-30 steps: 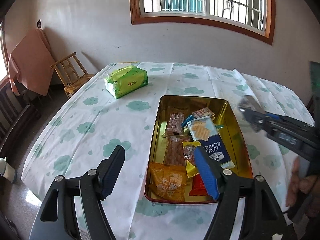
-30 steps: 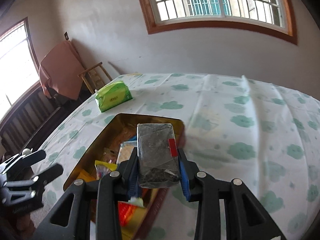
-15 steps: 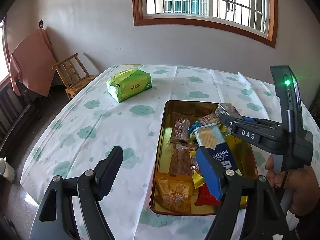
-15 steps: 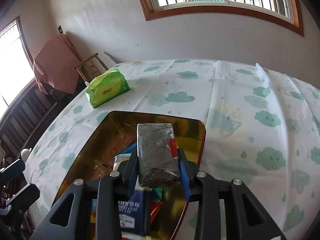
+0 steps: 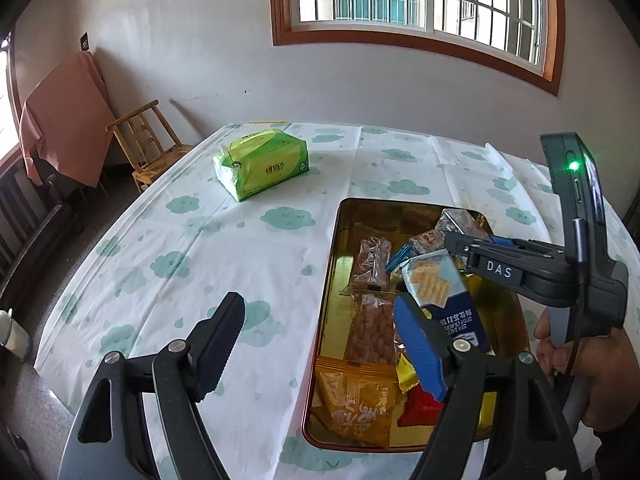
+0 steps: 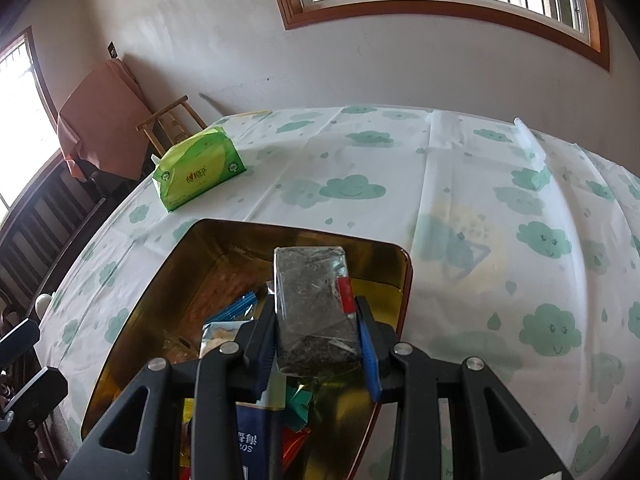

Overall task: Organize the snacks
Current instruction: 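Carry the grey packet over the tin and release it with the right gripper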

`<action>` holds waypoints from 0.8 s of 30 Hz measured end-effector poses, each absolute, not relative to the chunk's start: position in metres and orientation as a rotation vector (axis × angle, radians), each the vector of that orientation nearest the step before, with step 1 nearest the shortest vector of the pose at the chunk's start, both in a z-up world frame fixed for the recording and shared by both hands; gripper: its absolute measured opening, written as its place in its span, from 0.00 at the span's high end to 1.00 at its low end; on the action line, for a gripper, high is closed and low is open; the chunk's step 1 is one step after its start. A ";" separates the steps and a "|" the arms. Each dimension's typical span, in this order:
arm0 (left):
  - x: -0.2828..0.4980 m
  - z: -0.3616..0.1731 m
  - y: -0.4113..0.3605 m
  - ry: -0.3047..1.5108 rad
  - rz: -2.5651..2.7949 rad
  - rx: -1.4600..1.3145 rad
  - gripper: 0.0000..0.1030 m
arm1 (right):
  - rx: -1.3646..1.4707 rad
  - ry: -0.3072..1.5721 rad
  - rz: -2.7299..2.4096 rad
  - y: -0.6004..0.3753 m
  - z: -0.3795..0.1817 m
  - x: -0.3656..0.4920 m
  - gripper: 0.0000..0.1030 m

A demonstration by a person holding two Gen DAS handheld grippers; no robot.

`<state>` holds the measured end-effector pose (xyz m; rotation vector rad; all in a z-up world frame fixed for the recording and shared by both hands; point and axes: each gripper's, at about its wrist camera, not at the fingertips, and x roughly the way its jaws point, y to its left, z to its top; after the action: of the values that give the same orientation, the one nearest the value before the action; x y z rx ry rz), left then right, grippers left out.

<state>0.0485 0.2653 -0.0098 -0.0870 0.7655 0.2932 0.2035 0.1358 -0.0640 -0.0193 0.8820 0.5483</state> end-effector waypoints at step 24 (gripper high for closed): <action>0.051 -0.024 0.275 0.770 0.317 -0.081 0.28 | -0.032 0.746 0.568 0.136 -0.039 0.181 0.64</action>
<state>0.0511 0.2747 -0.0240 -0.0811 0.7697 0.3171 0.1808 0.1356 -0.0393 -0.0320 0.7458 0.5685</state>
